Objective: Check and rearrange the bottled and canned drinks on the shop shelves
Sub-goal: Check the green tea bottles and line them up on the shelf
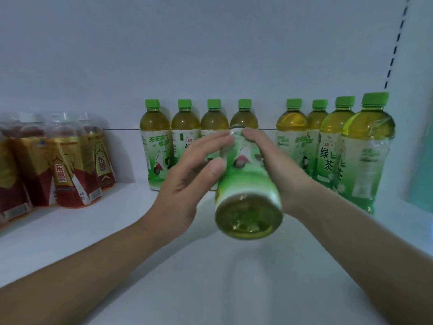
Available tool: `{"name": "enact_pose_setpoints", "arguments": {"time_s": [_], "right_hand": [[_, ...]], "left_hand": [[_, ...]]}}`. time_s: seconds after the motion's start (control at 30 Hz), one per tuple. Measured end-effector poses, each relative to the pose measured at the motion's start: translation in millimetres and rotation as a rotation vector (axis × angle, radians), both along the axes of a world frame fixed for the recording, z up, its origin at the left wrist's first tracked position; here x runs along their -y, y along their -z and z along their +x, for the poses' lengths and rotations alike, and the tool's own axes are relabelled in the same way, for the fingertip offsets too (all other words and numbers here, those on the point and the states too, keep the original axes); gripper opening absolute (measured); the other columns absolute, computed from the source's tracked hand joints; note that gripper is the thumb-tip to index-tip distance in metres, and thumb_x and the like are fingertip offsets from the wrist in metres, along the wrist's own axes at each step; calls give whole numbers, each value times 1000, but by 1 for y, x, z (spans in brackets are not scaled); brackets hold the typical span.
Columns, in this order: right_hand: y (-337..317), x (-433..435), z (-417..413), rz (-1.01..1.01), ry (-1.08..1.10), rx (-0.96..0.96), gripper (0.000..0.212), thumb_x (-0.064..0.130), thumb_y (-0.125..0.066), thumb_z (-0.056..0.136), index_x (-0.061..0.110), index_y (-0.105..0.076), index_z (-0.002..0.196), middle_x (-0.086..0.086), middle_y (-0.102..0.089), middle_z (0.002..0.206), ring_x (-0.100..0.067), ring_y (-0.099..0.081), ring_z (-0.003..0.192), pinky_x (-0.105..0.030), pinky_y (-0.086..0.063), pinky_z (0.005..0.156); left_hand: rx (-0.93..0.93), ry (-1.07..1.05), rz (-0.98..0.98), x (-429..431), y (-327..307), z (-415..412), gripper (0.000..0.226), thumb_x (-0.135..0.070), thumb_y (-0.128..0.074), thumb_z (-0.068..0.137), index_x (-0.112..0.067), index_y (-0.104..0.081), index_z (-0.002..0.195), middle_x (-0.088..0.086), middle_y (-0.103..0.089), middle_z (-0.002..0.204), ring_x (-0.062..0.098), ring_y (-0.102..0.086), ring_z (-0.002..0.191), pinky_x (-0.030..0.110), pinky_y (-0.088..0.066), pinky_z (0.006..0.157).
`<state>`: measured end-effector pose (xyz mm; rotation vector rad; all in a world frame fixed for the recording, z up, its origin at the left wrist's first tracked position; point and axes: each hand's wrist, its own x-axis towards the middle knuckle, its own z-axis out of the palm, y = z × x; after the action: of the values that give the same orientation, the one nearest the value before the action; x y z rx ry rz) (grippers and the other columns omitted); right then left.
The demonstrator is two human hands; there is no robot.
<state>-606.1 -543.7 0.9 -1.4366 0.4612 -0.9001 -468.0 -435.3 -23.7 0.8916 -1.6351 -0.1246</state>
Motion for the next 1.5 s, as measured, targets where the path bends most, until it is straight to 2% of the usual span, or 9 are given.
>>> {"name": "enact_pose_setpoints", "arguments": {"time_s": [0.1, 0.27, 0.43, 0.6, 0.77, 1.07, 1.27, 1.4, 1.5], "right_hand": [[-2, -7, 1, -241, 188, -4, 47, 52, -76, 82, 21, -65, 116, 0, -78, 97, -18, -76, 88, -43, -61, 84], [-2, -23, 10, -543, 227, -72, 77, 63, -80, 71, 34, -48, 135, 7, -77, 98, -13, -75, 89, -46, -60, 85], [-18, -32, 35, -644, 228, -233, 63, 49, -84, 73, 41, -52, 126, 27, -71, 98, 14, -65, 91, -10, -52, 82], [-24, -47, 89, -573, 176, -246, 55, 41, -83, 81, 41, -50, 125, 26, -63, 104, 6, -63, 96, -22, -53, 90], [-27, -50, 128, -569, 214, -345, 56, 23, -80, 84, 23, -53, 134, 17, -63, 105, -10, -64, 104, -23, -46, 83], [-26, -43, 87, -805, 491, -813, 52, 36, -66, 93, 19, -50, 140, -1, -61, 135, -20, -58, 113, -33, -48, 92], [-57, -47, 41, -979, 647, -934, 42, 36, -62, 91, 23, -57, 131, -1, -61, 127, -23, -60, 110, -36, -50, 85], [-98, -48, -14, -1156, 850, -952, 53, 37, -60, 96, 22, -47, 144, -4, -50, 143, -27, -49, 129, -39, -43, 99], [-116, -34, -61, -1146, 1038, -916, 61, 41, -62, 94, 21, -43, 149, -7, -46, 149, -30, -41, 136, -43, -39, 105]], "left_hand": [[-211, 60, 107, 1, 1, -6, 62, -44, -60, 79, -30, -45, 137, -10, -57, 132, -5, -58, 116, 15, -51, 87], [-182, -96, 204, -2, -1, 7, 90, -28, -86, 73, -46, -31, 141, -30, -54, 131, -5, -55, 121, 22, -53, 93], [-174, -122, 384, -9, -18, 34, 97, 6, -83, 73, -37, -27, 140, -26, -65, 115, -8, -64, 103, 17, -56, 77], [-263, -350, 416, -29, -19, 75, 62, 0, -84, 72, -31, -51, 114, -16, -71, 95, -9, -67, 81, 12, -53, 65], [-311, -471, 407, -22, -16, 109, 70, -4, -84, 75, -20, -43, 130, -5, -66, 111, 7, -66, 93, 28, -59, 77], [-205, -593, 397, -12, -15, 121, 73, -9, -79, 81, -25, -42, 141, -4, -57, 128, 22, -59, 116, 47, -55, 96], [-292, -709, 409, -31, -37, 100, 90, -17, -78, 84, -19, -22, 154, 4, -32, 155, 27, -30, 145, 48, -32, 115], [-30, -709, 56, -37, -54, 54, 49, -23, -67, 93, -29, -46, 137, -9, -47, 135, 16, -46, 128, 34, -39, 106], [80, -353, 314, -11, -52, 4, 23, -27, -64, 96, -37, -56, 114, -16, -61, 118, 2, -58, 105, 11, -44, 80]]}}
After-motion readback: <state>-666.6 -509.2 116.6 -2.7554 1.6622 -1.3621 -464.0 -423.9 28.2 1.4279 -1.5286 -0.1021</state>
